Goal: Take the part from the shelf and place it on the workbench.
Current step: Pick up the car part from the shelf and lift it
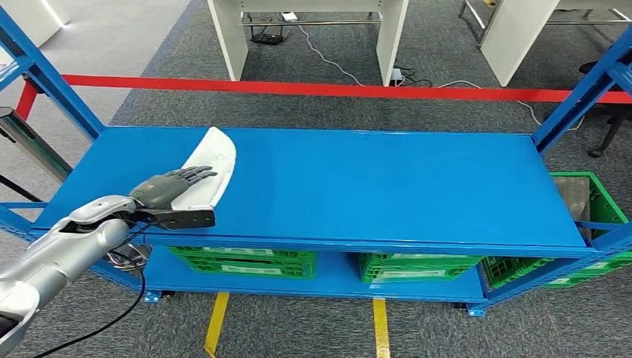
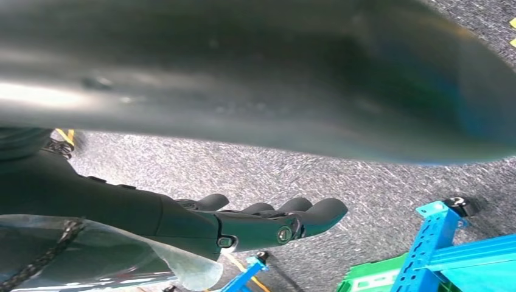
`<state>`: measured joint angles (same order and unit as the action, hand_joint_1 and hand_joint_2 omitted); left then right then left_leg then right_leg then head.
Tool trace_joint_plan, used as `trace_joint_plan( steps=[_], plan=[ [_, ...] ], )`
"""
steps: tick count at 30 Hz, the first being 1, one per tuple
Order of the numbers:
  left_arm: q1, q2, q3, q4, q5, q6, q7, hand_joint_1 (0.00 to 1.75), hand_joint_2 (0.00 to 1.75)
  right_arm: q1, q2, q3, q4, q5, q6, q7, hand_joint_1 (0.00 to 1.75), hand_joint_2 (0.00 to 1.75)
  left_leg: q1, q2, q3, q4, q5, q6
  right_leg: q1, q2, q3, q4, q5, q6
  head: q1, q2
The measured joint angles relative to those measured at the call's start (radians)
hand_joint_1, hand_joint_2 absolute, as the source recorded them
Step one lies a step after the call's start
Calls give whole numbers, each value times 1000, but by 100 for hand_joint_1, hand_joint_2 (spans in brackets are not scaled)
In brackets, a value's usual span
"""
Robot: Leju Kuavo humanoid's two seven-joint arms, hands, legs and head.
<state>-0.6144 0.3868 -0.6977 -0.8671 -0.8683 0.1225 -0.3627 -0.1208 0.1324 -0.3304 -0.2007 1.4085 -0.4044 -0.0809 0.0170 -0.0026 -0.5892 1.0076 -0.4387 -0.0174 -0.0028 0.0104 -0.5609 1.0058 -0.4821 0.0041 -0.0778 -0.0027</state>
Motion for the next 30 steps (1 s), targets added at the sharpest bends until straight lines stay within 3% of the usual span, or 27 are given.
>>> trace_joint_plan(
  steps=[1, 3, 5, 6, 7, 8, 10, 11, 15, 19, 30],
  plan=[
    [0, 0, 0, 0, 0, 0, 0, 1, 175, 0, 0, 0, 0, 0, 0, 0, 0, 0, 0, 0, 0, 0, 0, 0, 0, 0, 0, 0, 0, 0, 0, 0],
    [-1, 0, 0, 1, -1, 0, 0, 76, 175, 0, 0, 0, -1, -1, 0, 0, 0, 0, 0, 0, 0, 0, 0, 0, 0, 0, 0, 0, 0, 0, 0, 0],
    [-1, 0, 0, 3, -2, 0, -1, 130, 175, 0, 0, 0, -2, -2, 0, 0, 0, 0, 0, 0, 0, 0, 0, 0, 0, 0, 0, 0, 0, 0, 0, 0],
    [-1, 0, -1, 4, -3, 0, -1, 117, 175, 0, 0, 0, -2, -2, 0, -1, 0, 0, 0, 0, 0, 0, 0, 0, 0, 0, 0, 0, 0, 0, 0, 0],
    [-1, 1, -1, 5, -5, 0, -1, 91, 175, 0, 0, 0, -2, -2, 0, -1, 0, 0, 0, 0, 0, 0, 0, 0, 0, 0, 0, 0, 0, 0, 0, 0],
    [-1, 2, -2, 7, -7, 0, -1, 93, 175, 0, 0, 0, -3, -3, 0, -1, 0, 0, 0, 0, 0, 0, 0, 0, 0, 0, 0, 0, 0, 0, 0, 0],
    [-1, 3, -4, 9, -11, 2, -1, 112, 175, 0, 0, 0, -3, -4, 0, -1, 0, 0, 0, 0, 0, 0, 0, 0, 0, 0, 0, 0, 0, 0, 0, 0],
    [-1, 4, -5, 10, -12, 2, -1, 136, 175, 0, 0, 0, -3, -6, 0, -1, 0, 0, 0, 0, 0, 0, 0, 0, 0, 0, 0, 0, 0, 0, 0, 0],
    [-1, 5, -6, 14, -14, 6, 0, 164, 175, -1, 0, 0, -4, -9, 0, -1, 0, 0, 0, 0, 0, 0, 0, 0, 0, 0, 0, 0, 0, 0, 0, 0],
    [-7, 5, -6, 15, -14, 15, 0, 175, 175, -1, 0, 0, -4, -11, 0, -2, 0, 0, 0, 0, 0, 0, 0, 0, 0, 0, 0, 0, 0, 0, 0, 0],
    [-19, 5, -5, 15, -7, 22, -9, 175, 175, -1, 0, 0, -4, -14, -1, -6, 0, 0, 0, 0, 3, 0, 0, 0, 0, 0, 3, 0, 0, 0, 0, 0]
  ],
)
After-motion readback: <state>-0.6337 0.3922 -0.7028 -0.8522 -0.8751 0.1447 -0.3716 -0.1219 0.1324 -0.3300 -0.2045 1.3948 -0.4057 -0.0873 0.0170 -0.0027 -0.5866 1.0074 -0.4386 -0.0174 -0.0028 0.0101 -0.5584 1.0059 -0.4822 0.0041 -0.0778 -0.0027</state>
